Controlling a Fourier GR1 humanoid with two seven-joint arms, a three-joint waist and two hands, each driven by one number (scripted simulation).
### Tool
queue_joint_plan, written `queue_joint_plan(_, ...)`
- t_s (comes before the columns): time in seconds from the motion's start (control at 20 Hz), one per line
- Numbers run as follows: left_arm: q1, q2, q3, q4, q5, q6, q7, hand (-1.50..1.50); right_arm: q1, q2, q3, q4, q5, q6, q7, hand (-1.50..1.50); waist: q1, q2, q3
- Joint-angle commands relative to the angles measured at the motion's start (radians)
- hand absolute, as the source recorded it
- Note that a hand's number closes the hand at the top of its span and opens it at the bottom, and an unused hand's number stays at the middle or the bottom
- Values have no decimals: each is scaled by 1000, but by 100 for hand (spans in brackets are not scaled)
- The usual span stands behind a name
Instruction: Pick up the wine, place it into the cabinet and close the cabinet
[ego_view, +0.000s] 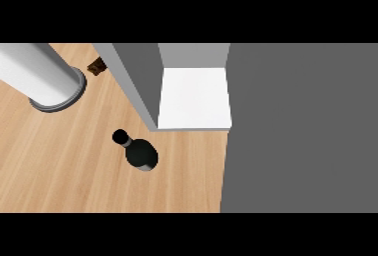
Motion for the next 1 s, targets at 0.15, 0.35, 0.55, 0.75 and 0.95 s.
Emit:
queue_joint_plan(0.15,-64,-15,15,200,-92,-123,-42,-150,-39,-11,4,-236,-32,-42,156,-150,-8,3,-1)
queue_joint_plan(0.35,-75,-5,24,273,-93,-173,-35,-150,19,-13,13,-232,-38,-28,108,-150,-11,1,0)
queue_joint_plan(0.55,-88,15,33,372,-113,-232,-28,-150,4,-18,-29,-232,-65,-39,133,-150,-9,2,0)
queue_joint_plan(0.75,-52,-18,20,398,-157,-290,-43,-150,-20,-12,6,-248,-30,-52,154,-150,-4,0,0)
queue_joint_plan(0.95,-161,-70,-36,540,-298,-295,-97,-150,-54,-7,39,-238,-15,-65,182,-150,-19,4,-1)
